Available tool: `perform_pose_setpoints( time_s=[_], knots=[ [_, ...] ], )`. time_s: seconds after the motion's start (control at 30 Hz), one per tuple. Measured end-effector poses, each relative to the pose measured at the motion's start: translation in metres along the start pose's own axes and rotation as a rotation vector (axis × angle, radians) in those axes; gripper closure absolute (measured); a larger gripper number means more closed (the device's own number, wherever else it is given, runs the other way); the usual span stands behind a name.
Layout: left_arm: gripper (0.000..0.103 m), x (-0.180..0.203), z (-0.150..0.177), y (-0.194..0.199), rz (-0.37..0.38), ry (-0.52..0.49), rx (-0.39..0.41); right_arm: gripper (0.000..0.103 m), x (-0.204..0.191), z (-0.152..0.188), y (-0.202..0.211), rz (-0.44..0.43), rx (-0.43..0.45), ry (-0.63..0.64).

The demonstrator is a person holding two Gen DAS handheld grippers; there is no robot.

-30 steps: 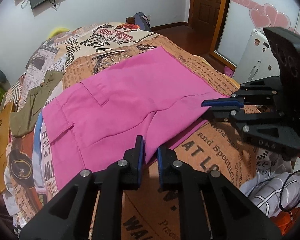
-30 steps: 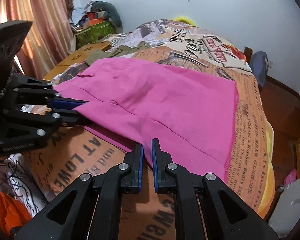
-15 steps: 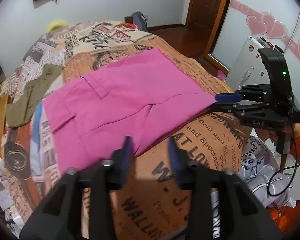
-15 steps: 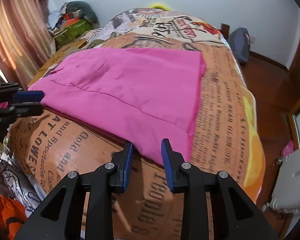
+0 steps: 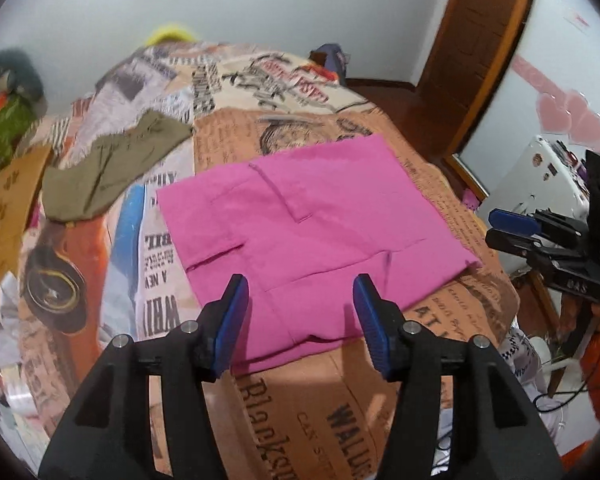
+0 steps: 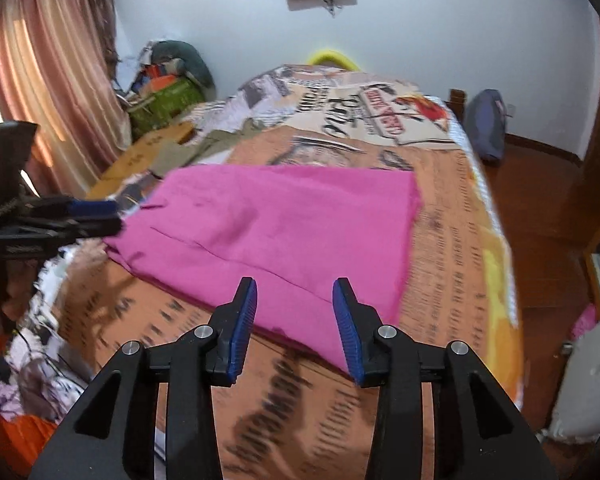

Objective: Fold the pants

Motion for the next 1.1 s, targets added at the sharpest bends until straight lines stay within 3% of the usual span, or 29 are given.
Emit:
perform_pose_setpoints(
  time_s=[0.13,0.27,0.33,0.57,1.1],
  knots=[
    [0.049,-0.009,0.011,-0.02,-0.021,0.022,-0.054,0.067,-0.006,0.006,-0.033,-0.034,-0.055,-0.012],
    [0.048,-0.021,0.021,-0.024,-0.038,0.036,-0.052,0.067,0.004,0.023,-0.055,-0.046,-0.126,-0.035],
    [0.041,-0.027,0.023,-0.025,-0.048,0.041,-0.058,0.067,0.015,0.026,-0.055,-0.044,-0.132,-0.068],
    [0.035,-0.039,0.028,-0.03,-0.012,0.077,-0.068,0.067,0.045,0.04,-0.051,0.081,-0.175,-0.057],
    [0.032,-0.037,0.03,-0.023,-0.035,0.04,-0.055,0.067,0.085,0.065,-0.031,0.21,-0.204,-0.112]
  ],
)
Point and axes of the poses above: each gripper's, at about its wrist camera, not at the fingertips, and y roughly against the way its jaws point, x to its right, z to its underside, the point moved 1 cm from there along -y, roughly the way its jaws point, and after that the axes turned 5 degrees about x, right-handed, at the moved point
